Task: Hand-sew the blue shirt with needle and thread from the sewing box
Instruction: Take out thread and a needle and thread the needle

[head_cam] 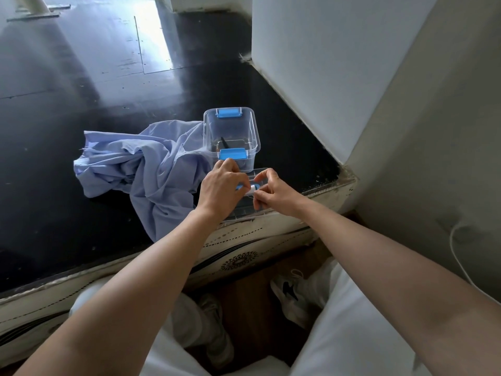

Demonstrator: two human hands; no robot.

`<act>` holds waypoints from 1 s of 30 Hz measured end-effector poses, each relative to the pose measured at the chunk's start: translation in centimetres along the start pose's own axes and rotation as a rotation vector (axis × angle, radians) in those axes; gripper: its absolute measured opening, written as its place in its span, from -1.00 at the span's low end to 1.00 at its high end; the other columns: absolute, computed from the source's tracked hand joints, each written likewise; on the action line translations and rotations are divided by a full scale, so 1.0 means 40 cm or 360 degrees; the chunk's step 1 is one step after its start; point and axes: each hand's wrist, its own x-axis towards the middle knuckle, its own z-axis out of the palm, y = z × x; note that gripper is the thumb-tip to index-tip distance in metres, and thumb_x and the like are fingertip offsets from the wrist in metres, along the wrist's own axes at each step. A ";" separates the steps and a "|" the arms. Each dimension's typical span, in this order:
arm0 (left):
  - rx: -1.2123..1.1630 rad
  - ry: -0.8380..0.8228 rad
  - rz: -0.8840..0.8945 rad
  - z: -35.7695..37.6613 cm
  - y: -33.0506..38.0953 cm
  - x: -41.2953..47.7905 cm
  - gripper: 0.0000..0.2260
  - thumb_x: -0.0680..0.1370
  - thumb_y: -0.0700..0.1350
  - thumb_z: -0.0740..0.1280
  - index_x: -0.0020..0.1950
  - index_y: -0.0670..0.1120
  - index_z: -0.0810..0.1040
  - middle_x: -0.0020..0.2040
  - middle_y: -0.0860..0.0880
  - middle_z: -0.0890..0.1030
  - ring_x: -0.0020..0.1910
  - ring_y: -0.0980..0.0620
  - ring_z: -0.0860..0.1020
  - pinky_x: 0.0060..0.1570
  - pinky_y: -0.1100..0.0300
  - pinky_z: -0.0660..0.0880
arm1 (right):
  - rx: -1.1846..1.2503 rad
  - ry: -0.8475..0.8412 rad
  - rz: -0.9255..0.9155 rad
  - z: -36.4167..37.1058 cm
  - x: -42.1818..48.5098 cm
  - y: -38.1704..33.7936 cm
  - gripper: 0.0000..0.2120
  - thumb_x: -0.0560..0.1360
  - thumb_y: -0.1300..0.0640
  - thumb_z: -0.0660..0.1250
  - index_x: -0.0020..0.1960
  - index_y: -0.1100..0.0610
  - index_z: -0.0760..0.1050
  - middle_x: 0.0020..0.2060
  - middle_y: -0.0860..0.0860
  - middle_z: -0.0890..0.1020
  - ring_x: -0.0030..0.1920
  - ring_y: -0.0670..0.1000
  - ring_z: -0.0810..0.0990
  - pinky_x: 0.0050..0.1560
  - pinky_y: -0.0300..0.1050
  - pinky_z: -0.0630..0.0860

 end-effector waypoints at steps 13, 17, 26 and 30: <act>0.0021 -0.0064 0.0053 -0.013 -0.016 -0.005 -0.78 0.45 -0.04 0.49 0.08 -0.02 0.68 0.10 -0.06 0.59 0.14 -0.08 0.49 0.10 0.02 0.45 | -0.0236 0.0159 -0.0071 0.013 0.020 -0.011 -0.95 0.60 0.14 0.29 -0.01 0.13 0.48 -0.29 0.01 0.55 -0.32 -0.10 0.51 -0.23 -0.23 0.49; -0.0002 -0.0044 0.0117 -0.021 -0.010 0.004 -0.92 0.49 -0.09 0.46 -0.04 -0.04 0.72 -0.09 -0.05 0.69 -0.04 -0.07 0.57 -0.04 0.01 0.54 | -0.0222 0.0136 -0.0074 0.016 0.020 -0.013 -0.93 0.59 0.14 0.30 0.00 0.14 0.49 -0.28 0.02 0.57 -0.29 -0.08 0.53 -0.18 -0.20 0.53; -0.0345 -0.0267 -0.0407 0.000 -0.040 -0.012 -0.89 0.58 -0.20 0.31 0.02 -0.20 0.60 -0.09 -0.08 0.61 -0.10 -0.07 0.56 -0.02 0.06 0.52 | 0.0118 0.0183 -0.0002 0.002 0.005 -0.006 -0.90 0.64 0.22 0.17 0.14 0.12 0.41 -0.28 0.02 0.53 -0.26 -0.10 0.52 -0.17 -0.27 0.51; -0.1407 -0.0319 -0.1046 -0.018 -0.039 -0.021 -0.84 0.53 -0.29 0.39 0.09 -0.30 0.60 -0.22 -0.12 0.65 -0.30 0.06 0.61 -0.18 0.24 0.62 | 0.0245 0.0118 0.0037 0.000 -0.012 0.002 -0.84 0.66 0.25 0.11 0.19 0.11 0.39 -0.26 0.02 0.51 -0.25 -0.11 0.50 -0.13 -0.25 0.49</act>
